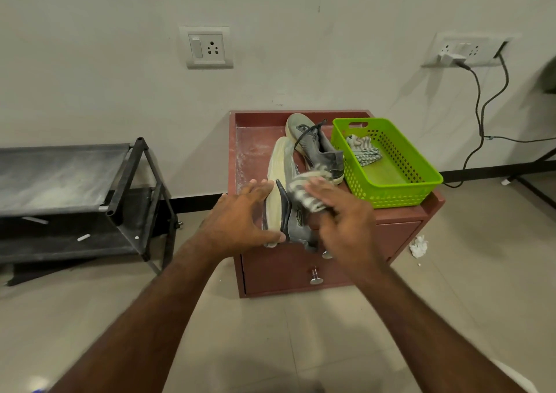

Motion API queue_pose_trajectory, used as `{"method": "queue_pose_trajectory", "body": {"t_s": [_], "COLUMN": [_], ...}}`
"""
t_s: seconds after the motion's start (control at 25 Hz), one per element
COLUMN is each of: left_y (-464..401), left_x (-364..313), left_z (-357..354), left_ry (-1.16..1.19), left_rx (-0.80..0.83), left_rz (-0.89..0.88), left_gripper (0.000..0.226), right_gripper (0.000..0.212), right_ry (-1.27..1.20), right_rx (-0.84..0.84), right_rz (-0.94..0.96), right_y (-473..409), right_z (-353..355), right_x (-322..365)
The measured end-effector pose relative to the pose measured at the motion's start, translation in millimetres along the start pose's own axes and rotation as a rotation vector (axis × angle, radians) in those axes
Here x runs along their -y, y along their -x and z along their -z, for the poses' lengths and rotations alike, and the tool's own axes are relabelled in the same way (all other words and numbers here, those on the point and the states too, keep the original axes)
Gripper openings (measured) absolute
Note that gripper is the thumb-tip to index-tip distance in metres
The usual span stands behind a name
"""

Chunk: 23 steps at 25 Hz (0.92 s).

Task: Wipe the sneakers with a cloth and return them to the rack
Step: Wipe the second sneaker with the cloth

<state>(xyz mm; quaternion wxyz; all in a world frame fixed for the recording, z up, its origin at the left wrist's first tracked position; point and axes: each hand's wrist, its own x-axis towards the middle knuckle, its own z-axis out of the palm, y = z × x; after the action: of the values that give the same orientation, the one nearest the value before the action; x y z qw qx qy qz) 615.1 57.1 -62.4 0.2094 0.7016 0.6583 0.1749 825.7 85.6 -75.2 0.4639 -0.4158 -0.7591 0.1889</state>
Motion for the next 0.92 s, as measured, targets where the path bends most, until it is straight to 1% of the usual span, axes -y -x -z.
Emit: {"method": "queue_pose_trajectory", "body": {"t_s": [0.08, 0.12, 0.16, 0.2, 0.24, 0.32, 0.36, 0.44, 0.52, 0.6, 0.72, 0.76, 0.84, 0.88, 0.92], "left_y": [0.3, 0.4, 0.4, 0.6, -0.1, -1.9, -2.6, -1.7, -0.1, 0.3, 1.7, 3.7, 7.7, 10.3, 12.9], "left_x": [-1.0, -1.9, -2.6, -3.8, -3.1, 1.1, 3.2, 7.5, 9.8, 4.4, -1.1, -1.5, 0.9, 2.3, 4.1], "left_z": [0.1, 0.8, 1.9, 3.2, 3.8, 3.4, 2.7, 0.9, -1.2, -3.8, -1.1, 0.5, 2.5, 2.9, 2.8], "left_ry": [-0.02, -0.039, -0.052, -0.064, -0.077, -0.078, -0.032, 0.088, 0.148, 0.206, 0.199, 0.199, 0.174, 0.151, 0.132], "left_rx": [-0.024, -0.032, -0.033, -0.029, -0.024, -0.029, -0.038, -0.062, -0.085, -0.103, -0.188, -0.211, -0.253, -0.266, -0.27], "left_rz": [-0.037, -0.044, -0.037, -0.023, -0.009, -0.002, -0.002, 0.021, 0.028, 0.014, 0.04, 0.051, 0.065, 0.076, 0.091], "left_gripper": [0.11, 0.11, 0.11, 0.111, 0.112, 0.112, 0.113, 0.114, 0.112, 0.105, 0.093, 0.089, 0.074, 0.066, 0.063], "right_gripper": [0.053, 0.052, 0.052, 0.053, 0.055, 0.059, 0.058, 0.05, 0.034, 0.026, 0.033, 0.037, 0.037, 0.031, 0.022], "right_ry": [-0.013, 0.011, 0.028, 0.027, 0.016, 0.009, -0.019, -0.163, -0.304, -0.418, -0.65, -0.655, -0.538, -0.441, -0.319], "right_rx": [0.154, 0.194, 0.191, 0.15, 0.092, 0.005, -0.019, -0.039, -0.009, -0.007, 0.03, 0.071, 0.192, 0.246, 0.266], "right_rz": [0.111, 0.134, 0.134, 0.081, -0.017, -0.266, -0.39, -0.564, -0.601, -0.619, -0.756, -0.808, -0.882, -0.881, -0.838], "right_y": [4.9, 9.5, 12.6, 11.8, 8.1, 0.4, -1.1, 1.9, 3.7, -0.4, -8.7, -7.0, 0.6, 3.7, 4.1], "right_z": [-18.3, -25.5, -28.4, -25.8, -20.4, -6.8, -1.7, -2.2, -15.8, -27.5, -25.4, -21.1, -10.3, -5.2, -1.3], "right_x": [10.4, 8.0, 0.3, -6.9, -13.1, -20.8, -23.8, -23.1, -10.2, -3.8, 9.9, 12.4, 13.9, 14.2, 13.0]}}
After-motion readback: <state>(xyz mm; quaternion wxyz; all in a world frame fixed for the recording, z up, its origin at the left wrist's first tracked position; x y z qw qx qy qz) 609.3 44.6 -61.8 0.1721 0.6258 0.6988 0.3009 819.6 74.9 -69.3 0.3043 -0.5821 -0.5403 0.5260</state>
